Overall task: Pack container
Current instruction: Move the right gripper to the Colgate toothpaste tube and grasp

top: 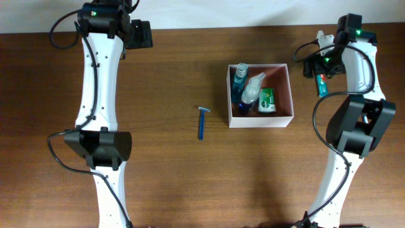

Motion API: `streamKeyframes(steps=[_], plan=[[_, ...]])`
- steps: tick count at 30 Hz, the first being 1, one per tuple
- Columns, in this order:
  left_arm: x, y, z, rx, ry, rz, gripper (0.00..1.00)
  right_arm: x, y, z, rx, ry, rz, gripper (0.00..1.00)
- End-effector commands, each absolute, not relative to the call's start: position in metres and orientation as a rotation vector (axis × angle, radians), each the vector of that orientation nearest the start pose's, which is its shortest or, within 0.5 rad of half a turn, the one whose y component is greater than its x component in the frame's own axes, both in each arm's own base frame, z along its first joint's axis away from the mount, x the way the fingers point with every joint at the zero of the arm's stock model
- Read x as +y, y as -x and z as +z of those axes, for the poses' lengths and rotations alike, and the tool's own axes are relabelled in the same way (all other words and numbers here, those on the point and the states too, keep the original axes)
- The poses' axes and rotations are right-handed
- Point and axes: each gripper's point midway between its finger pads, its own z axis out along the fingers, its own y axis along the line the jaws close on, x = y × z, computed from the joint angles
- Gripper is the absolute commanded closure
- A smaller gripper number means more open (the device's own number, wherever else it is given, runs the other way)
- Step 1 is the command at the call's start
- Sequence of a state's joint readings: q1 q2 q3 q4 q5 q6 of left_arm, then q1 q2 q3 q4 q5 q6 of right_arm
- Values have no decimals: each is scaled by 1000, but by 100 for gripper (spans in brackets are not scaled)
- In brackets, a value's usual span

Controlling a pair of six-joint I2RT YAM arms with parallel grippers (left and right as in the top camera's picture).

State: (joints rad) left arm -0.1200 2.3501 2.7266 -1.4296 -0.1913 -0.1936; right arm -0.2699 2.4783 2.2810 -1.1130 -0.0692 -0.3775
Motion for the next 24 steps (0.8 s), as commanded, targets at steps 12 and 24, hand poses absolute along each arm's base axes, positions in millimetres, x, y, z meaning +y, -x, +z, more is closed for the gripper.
streamKeyframes(steps=[12, 24], plan=[[-28, -532, 237, 2591, 157, 152, 1, -140, -520, 10, 2925, 152, 12, 3], [-28, -532, 237, 2592, 157, 152, 1, -151, -508, -2, 2956, 114, 25, 9]])
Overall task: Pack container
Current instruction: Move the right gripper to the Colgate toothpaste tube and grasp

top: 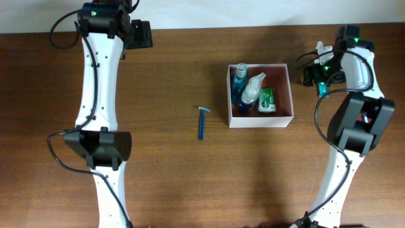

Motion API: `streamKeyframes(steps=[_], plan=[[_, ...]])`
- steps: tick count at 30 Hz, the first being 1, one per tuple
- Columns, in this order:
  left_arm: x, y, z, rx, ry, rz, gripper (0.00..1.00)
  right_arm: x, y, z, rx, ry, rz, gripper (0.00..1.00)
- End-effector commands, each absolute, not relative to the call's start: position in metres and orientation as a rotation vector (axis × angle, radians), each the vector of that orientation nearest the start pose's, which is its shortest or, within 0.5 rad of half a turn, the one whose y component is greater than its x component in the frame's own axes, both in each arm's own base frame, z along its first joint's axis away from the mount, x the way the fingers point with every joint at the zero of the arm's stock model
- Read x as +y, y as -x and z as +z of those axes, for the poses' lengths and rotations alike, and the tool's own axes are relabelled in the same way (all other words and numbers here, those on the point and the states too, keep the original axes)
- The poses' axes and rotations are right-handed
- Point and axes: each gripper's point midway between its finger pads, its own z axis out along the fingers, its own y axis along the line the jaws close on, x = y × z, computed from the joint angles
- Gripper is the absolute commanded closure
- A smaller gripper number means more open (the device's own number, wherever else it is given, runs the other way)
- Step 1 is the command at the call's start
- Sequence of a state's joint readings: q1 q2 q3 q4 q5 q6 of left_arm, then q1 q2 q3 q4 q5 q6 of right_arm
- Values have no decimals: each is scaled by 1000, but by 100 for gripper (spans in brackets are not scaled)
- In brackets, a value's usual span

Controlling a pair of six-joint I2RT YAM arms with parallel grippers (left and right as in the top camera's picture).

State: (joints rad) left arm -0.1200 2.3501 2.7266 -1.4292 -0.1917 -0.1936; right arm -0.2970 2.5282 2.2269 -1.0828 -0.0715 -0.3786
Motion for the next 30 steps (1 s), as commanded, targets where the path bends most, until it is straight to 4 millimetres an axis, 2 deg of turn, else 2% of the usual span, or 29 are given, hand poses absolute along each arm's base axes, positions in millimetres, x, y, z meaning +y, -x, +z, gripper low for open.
streamKeyframes(steps=[1, 8, 12, 17, 19, 21, 25, 26, 27, 30], plan=[[-28, -532, 237, 2592, 157, 152, 1, -152, -508, -2, 2957, 112, 25, 12], [-28, -532, 237, 2592, 157, 152, 1, -152, -509, -6, 2960, 113, 27, 17], [-28, -532, 237, 2592, 157, 152, 1, -151, -507, -13, 2973, 114, 36, 23], [-28, -532, 237, 2592, 157, 152, 1, -151, -508, -16, 2971, 114, 33, 35], [-28, -532, 237, 2591, 157, 152, 1, -152, -509, -16, 2966, 114, 30, 45], [-28, -532, 237, 2592, 157, 152, 1, -152, -510, -16, 2964, 114, 29, 59], [-28, -532, 237, 2592, 157, 152, 1, -153, -510, -15, 2964, 113, 22, 70], [-28, -532, 237, 2592, 157, 152, 1, -153, -511, -14, 2961, 112, 21, 80], [-28, -532, 237, 2592, 157, 152, 1, -153, -512, -13, 2958, 112, 20, 84], [-28, -532, 237, 2592, 157, 152, 1, -154, -515, -7, 2948, 113, 14, 86]])
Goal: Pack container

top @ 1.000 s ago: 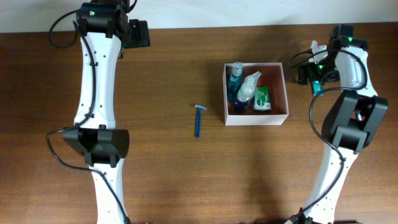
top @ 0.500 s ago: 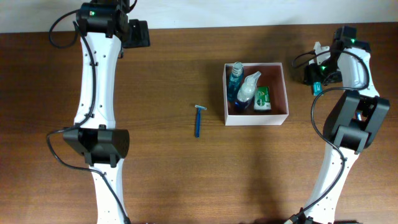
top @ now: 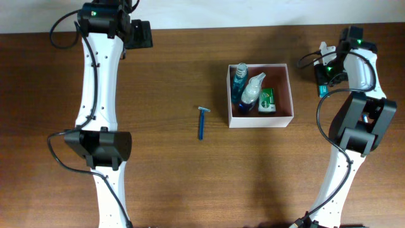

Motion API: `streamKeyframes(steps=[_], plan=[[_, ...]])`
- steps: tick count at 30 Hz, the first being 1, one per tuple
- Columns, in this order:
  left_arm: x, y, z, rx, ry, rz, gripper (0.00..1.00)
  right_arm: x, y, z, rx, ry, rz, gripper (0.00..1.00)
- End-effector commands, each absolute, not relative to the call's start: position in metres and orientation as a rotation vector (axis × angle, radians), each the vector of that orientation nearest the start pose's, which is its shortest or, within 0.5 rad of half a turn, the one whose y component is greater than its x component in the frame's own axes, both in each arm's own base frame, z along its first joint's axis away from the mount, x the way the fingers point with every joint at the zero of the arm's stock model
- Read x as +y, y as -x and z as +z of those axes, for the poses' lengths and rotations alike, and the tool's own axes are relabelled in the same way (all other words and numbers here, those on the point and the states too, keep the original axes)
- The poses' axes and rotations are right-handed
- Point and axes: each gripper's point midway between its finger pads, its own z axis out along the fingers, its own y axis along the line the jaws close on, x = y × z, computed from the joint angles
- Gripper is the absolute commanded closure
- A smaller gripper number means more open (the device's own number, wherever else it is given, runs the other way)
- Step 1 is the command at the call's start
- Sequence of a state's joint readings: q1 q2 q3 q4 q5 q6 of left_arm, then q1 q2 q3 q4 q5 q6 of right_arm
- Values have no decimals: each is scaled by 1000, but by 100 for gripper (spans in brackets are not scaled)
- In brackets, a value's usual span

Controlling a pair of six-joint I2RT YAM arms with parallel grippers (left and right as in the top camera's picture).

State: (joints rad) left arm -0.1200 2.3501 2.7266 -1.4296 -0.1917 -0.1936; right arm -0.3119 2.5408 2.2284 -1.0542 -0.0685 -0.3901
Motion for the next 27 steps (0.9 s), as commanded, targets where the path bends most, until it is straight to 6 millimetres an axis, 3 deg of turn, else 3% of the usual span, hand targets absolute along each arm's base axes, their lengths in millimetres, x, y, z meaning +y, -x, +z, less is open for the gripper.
streamKeyframes(steps=[1, 6, 9, 13, 18, 23, 27], plan=[[-28, -532, 237, 2592, 157, 152, 1, -154, -516, -4, 2944, 113, 12, 86], [-28, -532, 237, 2591, 157, 152, 1, -157, -524, 24, 2914, 113, -5, 86], [-28, -532, 237, 2592, 157, 152, 1, -156, -521, 56, 2911, 15, 4, 85], [-28, -532, 237, 2592, 157, 152, 1, -151, -508, 104, 2909, -181, 33, 85], [-28, -532, 237, 2592, 157, 152, 1, -127, -484, 147, 2926, -212, 136, 85], [-28, -532, 237, 2592, 157, 152, 1, -104, -484, 165, 2893, -342, 234, 85], [-28, -532, 237, 2591, 157, 152, 1, -77, -488, 176, 2872, -271, 304, 85]])
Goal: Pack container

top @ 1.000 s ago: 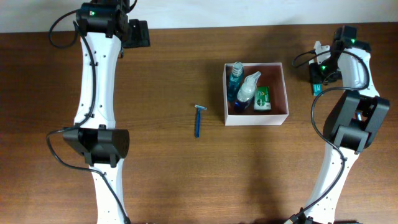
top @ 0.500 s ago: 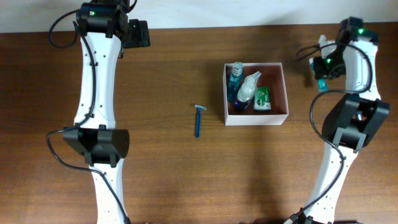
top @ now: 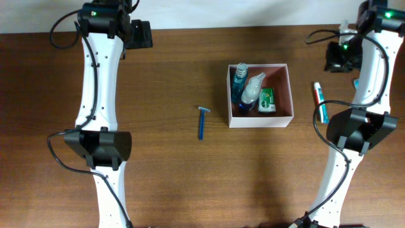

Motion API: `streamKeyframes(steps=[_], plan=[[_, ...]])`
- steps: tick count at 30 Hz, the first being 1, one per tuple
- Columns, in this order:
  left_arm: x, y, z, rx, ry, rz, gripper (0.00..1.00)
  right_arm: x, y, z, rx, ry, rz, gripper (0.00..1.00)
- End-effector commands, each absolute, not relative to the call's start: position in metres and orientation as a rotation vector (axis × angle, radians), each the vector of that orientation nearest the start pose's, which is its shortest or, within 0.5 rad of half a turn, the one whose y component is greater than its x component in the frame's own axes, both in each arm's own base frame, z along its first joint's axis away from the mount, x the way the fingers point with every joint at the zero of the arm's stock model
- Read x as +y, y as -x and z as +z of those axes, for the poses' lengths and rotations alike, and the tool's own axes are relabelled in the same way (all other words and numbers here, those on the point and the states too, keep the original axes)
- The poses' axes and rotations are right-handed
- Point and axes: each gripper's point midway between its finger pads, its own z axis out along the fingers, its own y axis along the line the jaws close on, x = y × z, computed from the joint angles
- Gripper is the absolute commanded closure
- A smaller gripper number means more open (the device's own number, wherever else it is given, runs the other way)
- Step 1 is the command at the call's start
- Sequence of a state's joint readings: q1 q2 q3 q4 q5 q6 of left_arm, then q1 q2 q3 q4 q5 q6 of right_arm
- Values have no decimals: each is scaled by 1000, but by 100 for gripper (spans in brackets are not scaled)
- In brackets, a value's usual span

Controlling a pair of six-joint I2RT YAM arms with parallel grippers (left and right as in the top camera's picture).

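Observation:
A white box with a red-brown inside stands right of the table's middle. It holds a blue bottle, a white spray bottle and a green packet. A blue razor lies on the wood to the left of the box. To the right of the box a teal and red toothpaste tube lies flat on the table. My right gripper hangs above and behind the tube, apart from it, holding nothing that shows. My left gripper is at the far left back edge.
The brown table ends at a pale wall along the back. The left arm's base and the right arm's base sit on the table at either side. Cables hang around both arms.
My right gripper was over the toothpaste tube beside the box; now it is farther back and to the right. The tube lies uncovered, a little nearer the front than before.
The right gripper was beside the tube to the right of the box, then down over it at two moments, hiding most of it. Now it is off the tube, which rests on the table. The left arm, razor and box contents have not moved.

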State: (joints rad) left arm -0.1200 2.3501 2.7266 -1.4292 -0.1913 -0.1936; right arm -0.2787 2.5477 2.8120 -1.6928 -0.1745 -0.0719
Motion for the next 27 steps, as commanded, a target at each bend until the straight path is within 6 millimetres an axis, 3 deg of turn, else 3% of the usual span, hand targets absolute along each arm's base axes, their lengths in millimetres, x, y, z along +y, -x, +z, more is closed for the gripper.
streamKeyframes(steps=[1, 3, 7, 10, 12, 17, 20, 27], plan=[[-28, -532, 237, 2592, 157, 152, 0, -72, -488, 180, 2869, -253, 293, 85], [-28, -532, 237, 2591, 157, 152, 1, -75, -486, 183, 2873, -239, 202, 83], [-28, -532, 237, 2592, 157, 152, 1, -107, -479, 180, 2901, -280, -60, 78], [-28, -532, 237, 2591, 157, 152, 1, -125, -474, 169, 2932, -329, -91, 75], [-28, -532, 237, 2592, 157, 152, 1, -136, -468, 158, 2964, -370, -87, 63], [-28, -532, 237, 2592, 157, 152, 0, -159, -445, 127, 3068, -475, -65, 61], [-28, -532, 237, 2592, 157, 152, 1, -160, -438, 109, 3114, -499, -29, 61], [-28, -532, 237, 2592, 157, 152, 0, -137, -436, 67, 3193, -472, 79, 57]])
